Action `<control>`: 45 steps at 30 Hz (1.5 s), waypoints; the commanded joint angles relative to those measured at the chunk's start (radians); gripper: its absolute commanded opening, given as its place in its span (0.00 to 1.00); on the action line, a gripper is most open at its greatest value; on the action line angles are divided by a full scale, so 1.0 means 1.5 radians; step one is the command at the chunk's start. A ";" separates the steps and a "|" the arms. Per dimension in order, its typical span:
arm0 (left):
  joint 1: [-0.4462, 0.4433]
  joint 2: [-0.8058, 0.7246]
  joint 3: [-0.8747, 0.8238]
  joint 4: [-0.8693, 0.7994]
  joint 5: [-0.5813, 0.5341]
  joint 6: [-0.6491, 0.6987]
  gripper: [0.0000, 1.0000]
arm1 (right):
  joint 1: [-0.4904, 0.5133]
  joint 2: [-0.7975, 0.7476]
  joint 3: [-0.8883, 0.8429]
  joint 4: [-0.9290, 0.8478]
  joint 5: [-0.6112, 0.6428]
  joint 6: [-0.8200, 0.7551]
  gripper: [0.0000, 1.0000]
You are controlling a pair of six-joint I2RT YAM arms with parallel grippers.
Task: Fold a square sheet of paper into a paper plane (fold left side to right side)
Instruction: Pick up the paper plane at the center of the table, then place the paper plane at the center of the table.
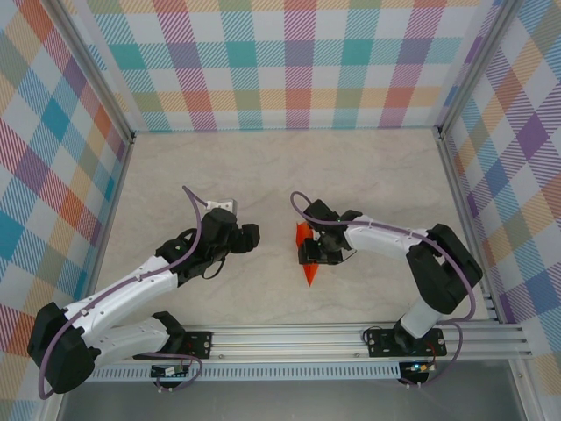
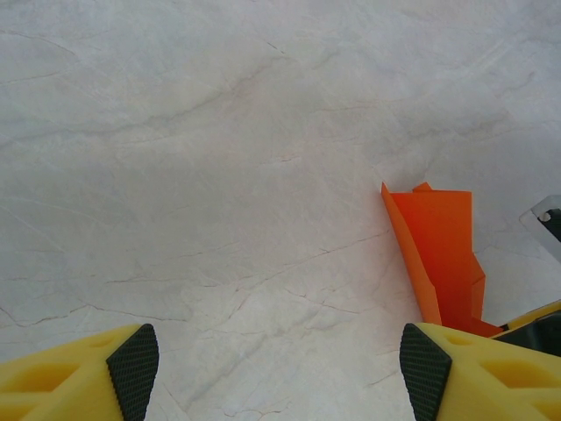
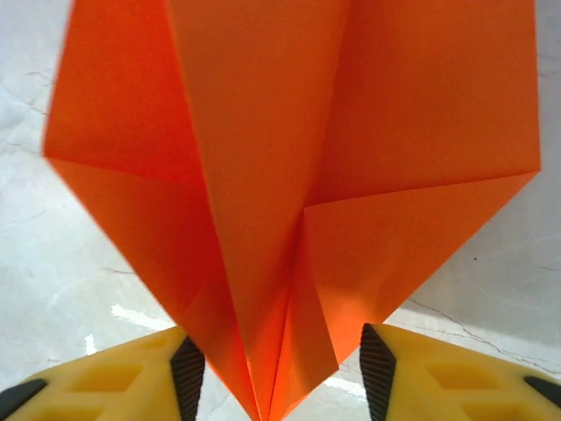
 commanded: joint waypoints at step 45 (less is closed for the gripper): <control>0.000 -0.040 0.024 -0.067 0.042 0.045 0.99 | -0.131 0.447 0.632 -0.317 0.166 -0.142 0.24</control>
